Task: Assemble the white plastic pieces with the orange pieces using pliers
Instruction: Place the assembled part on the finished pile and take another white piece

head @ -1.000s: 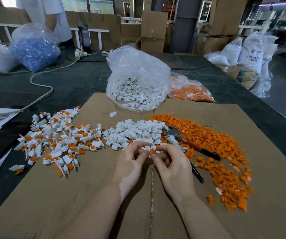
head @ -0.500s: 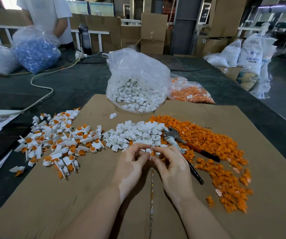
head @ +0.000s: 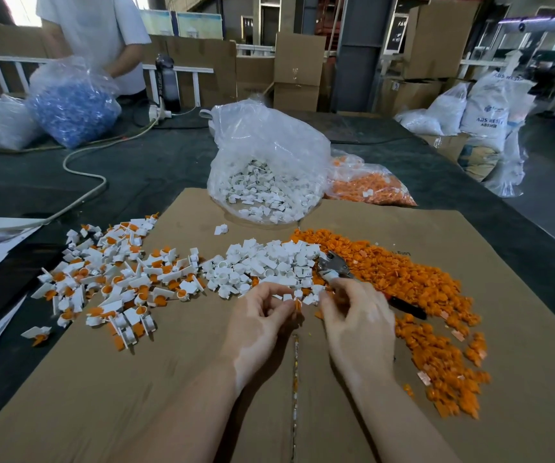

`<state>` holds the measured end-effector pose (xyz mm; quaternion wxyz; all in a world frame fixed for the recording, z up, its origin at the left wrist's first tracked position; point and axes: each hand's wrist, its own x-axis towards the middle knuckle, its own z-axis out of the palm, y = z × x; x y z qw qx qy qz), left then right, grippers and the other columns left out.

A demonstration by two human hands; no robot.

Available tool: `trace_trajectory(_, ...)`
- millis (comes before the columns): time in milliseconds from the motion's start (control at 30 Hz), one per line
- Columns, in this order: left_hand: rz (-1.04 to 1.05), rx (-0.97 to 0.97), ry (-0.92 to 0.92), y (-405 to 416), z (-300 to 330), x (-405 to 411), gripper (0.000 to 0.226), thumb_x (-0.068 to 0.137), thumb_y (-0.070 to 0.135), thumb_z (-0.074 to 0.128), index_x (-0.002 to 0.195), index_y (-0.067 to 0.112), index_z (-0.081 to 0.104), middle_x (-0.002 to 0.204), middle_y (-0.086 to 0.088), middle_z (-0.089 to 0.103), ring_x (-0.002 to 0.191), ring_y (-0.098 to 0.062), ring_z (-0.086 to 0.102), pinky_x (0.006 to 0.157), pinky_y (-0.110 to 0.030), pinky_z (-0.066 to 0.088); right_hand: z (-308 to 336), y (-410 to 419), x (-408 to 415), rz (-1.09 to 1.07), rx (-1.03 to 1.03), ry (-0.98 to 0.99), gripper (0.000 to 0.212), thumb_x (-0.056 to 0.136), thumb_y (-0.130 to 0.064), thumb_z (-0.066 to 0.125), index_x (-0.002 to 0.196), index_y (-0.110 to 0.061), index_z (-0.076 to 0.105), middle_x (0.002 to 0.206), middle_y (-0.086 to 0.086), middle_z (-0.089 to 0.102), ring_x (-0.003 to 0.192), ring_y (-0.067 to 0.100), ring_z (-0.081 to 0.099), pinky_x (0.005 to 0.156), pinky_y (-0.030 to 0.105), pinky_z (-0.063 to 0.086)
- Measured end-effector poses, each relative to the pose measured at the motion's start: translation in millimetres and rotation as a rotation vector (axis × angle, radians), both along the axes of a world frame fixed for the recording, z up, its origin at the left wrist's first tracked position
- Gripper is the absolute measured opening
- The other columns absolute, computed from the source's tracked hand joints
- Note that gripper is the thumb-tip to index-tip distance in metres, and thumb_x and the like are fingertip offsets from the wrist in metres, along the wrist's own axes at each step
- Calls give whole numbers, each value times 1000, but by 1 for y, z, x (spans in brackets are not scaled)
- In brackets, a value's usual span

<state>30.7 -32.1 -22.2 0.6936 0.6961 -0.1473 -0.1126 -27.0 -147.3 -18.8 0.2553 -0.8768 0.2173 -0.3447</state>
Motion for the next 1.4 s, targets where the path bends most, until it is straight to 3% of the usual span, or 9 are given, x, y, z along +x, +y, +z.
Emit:
trace_trajectory(133, 1, 60, -38, 0, -1, 1, 15, 88, 7, 60, 89, 21, 62, 62, 0, 61, 58, -4, 58, 54, -11, 42, 10, -25, 4, -211, -110, 507, 51, 90, -40, 47, 135, -19, 40, 136, 3, 42, 128, 22, 34, 108, 43, 19)
trace_trajectory(267, -8, 52, -27, 1, 1, 1, 10, 89, 7, 59, 94, 15, 63, 63, 0, 62, 59, -4, 60, 55, -12, 45, 16, -34, 9, -194, -139, 750, 51, 86, -49, 49, 127, -19, 43, 138, 9, 33, 130, 27, 27, 111, 53, 14)
trace_trajectory(500, -7, 17, 40, 1, 4, 3, 12, 89, 4, 57, 101, 7, 60, 61, -1, 60, 52, -2, 58, 58, -17, 49, 28, -37, 11, -156, -248, 676, 41, 89, -47, 46, 114, -14, 42, 121, 7, 48, 112, 24, 45, 92, 37, 38)
trace_trajectory(600, 17, -132, 179, -2, 9, 4, 12, 89, 0, 56, 101, 2, 57, 57, -2, 58, 47, -6, 55, 52, -21, 47, 41, -32, 9, -34, -123, 613, 29, 93, -44, 41, 102, -16, 41, 106, 4, 52, 95, 22, 50, 72, 32, 39)
trace_trajectory(833, 137, -233, 311, -9, 23, 19, 8, 90, -1, 54, 95, 5, 56, 60, -4, 58, 44, -10, 50, 49, -27, 45, 60, -9, -1, 392, 331, 606, 32, 94, -36, 47, 81, -9, 59, 66, 1, 51, 59, 15, 47, 53, 28, 30)
trace_trajectory(933, 173, -276, 351, -8, 27, 26, 8, 92, -3, 50, 94, 2, 55, 55, -3, 55, 37, -6, 47, 38, -16, 42, 65, -6, -5, 464, 487, 608, 28, 94, -29, 47, 73, -12, 52, 63, 6, 44, 56, 18, 40, 54, 29, 28)
trace_trajectory(1067, 208, -228, 313, -8, 29, 33, 7, 92, -2, 50, 93, 3, 55, 62, -5, 55, 48, -9, 47, 49, -18, 43, 65, -4, -4, 520, 647, 606, 24, 92, -26, 45, 74, -12, 51, 69, 12, 45, 61, 21, 44, 60, 34, 32)
trace_trajectory(1167, 235, -187, 287, -7, 29, 35, 8, 92, 0, 51, 90, 5, 56, 64, -5, 56, 53, -12, 49, 56, -24, 44, 64, -2, -2, 530, 648, 613, 23, 90, -28, 46, 74, -12, 52, 70, 12, 45, 64, 22, 43, 63, 36, 31)
trace_trajectory(1400, 262, -167, 300, -7, 29, 33, 11, 92, 2, 52, 86, 9, 57, 61, -2, 57, 50, -8, 53, 54, -23, 47, 62, -1, -2, 554, 585, 606, 24, 93, -27, 45, 73, -13, 48, 65, 6, 48, 57, 19, 46, 57, 31, 34)
